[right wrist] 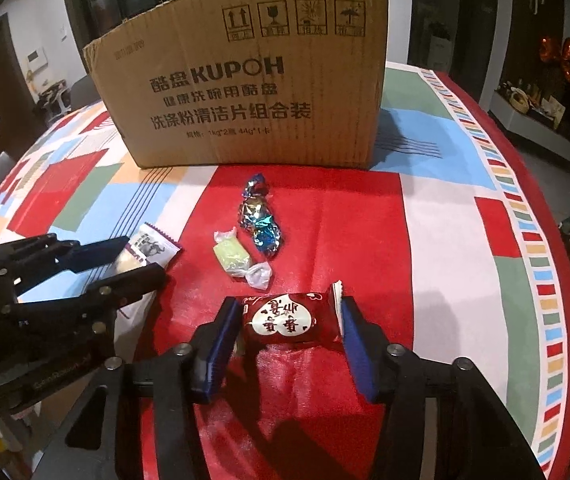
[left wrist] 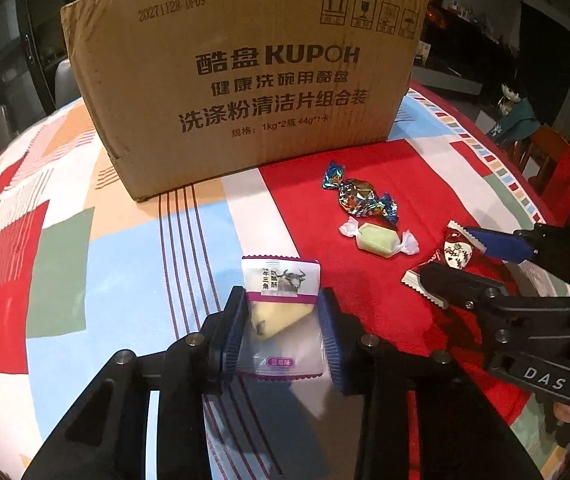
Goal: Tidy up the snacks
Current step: 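Grasp the white biscuit packet with the left tool while the right grasps the red-white candy, then carry the biscuit packet and red-white candy with both tools over the box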
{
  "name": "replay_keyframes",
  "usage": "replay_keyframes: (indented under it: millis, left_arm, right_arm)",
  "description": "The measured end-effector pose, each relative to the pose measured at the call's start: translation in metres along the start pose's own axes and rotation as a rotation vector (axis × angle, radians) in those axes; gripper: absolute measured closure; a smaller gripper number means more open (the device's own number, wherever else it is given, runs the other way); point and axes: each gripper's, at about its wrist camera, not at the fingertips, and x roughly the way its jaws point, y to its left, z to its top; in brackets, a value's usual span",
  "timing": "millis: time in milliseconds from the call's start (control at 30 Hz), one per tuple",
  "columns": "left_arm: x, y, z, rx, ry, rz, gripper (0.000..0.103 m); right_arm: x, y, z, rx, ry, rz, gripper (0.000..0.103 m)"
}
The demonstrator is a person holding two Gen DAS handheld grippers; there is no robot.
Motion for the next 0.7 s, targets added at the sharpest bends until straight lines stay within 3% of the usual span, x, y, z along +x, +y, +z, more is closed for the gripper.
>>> replay_keyframes:
  millis: [400, 700]
  left_arm:
    - [-0.026, 0.000, -0.003, -0.026, -0.025, -0.014, 0.069]
    - [-0.070, 0.000, 0.004, -0.033, -0.104, -0.012, 0.069]
  right_arm:
    - [-0.016, -0.003, -0.004, 0.043, -0.028, 0.002, 0.055]
    - [-0.053, 0.001, 0.004, 0.049, -0.122, 0.008, 0.055]
